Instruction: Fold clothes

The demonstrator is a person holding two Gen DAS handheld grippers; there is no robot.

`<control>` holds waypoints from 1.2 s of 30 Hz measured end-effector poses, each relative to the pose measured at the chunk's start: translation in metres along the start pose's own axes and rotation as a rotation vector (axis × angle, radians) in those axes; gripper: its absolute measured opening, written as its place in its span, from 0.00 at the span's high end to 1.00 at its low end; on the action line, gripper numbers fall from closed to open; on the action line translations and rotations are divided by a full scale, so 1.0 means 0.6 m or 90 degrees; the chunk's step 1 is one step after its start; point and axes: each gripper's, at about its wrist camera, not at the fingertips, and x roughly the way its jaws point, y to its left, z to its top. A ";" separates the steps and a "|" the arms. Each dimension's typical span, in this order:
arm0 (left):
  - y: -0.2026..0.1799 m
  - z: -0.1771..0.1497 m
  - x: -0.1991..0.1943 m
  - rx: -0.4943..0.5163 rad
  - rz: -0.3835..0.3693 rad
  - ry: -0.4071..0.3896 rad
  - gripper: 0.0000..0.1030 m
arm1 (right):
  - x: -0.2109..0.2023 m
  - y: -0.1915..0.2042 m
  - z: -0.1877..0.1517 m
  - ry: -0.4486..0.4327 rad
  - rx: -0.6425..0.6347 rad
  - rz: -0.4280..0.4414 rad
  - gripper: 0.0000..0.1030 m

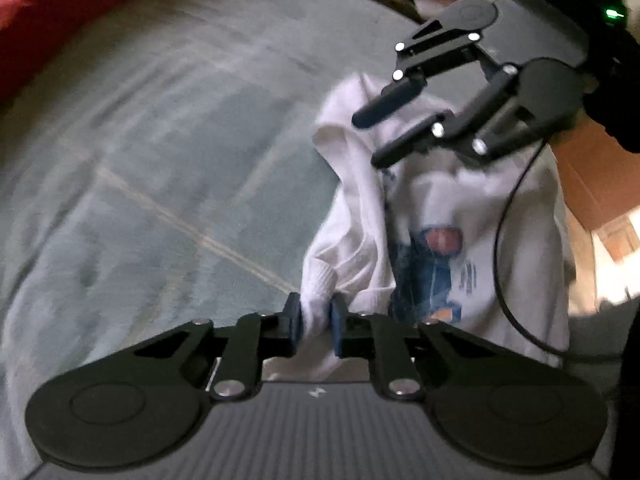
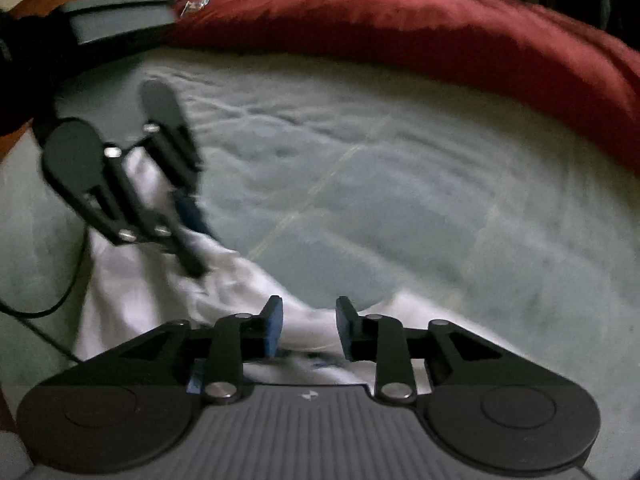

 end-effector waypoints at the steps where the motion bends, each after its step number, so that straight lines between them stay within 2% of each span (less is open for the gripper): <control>1: 0.003 -0.005 -0.005 -0.013 0.003 -0.009 0.89 | -0.006 -0.011 0.006 -0.002 -0.012 -0.002 0.63; 5: 0.011 -0.023 -0.018 -0.058 0.014 -0.032 0.90 | -0.012 -0.059 0.028 0.000 -0.061 0.001 0.58; 11: 0.005 -0.050 -0.005 -0.082 0.008 -0.029 0.91 | 0.058 -0.140 0.037 0.081 -0.087 0.095 0.58; 16: -0.004 -0.065 0.001 -0.108 0.002 -0.036 0.91 | 0.073 -0.146 0.021 0.115 -0.078 0.154 0.57; 20: -0.007 -0.069 -0.006 -0.110 0.013 -0.043 0.93 | 0.060 -0.116 0.012 0.122 -0.127 0.118 0.56; 21: -0.006 -0.068 -0.008 -0.108 0.017 -0.045 0.94 | 0.057 -0.109 0.010 0.124 -0.139 0.109 0.60; 22: -0.006 -0.066 -0.010 -0.107 0.024 -0.049 0.94 | 0.054 -0.102 0.008 0.125 -0.152 0.100 0.64; 24: -0.005 -0.062 -0.019 -0.108 0.047 -0.065 0.95 | 0.048 -0.087 0.004 0.129 -0.176 0.082 0.89; 26: 0.000 -0.052 -0.026 -0.105 0.080 -0.083 0.96 | 0.039 -0.075 0.002 0.126 -0.193 0.062 0.95; 32: 0.057 -0.009 -0.038 -0.122 0.183 -0.130 0.96 | 0.008 -0.111 0.044 0.035 -0.162 -0.057 0.96; 36: 0.113 0.026 -0.012 -0.139 0.238 -0.158 0.96 | 0.025 -0.140 0.060 0.008 -0.135 -0.125 0.96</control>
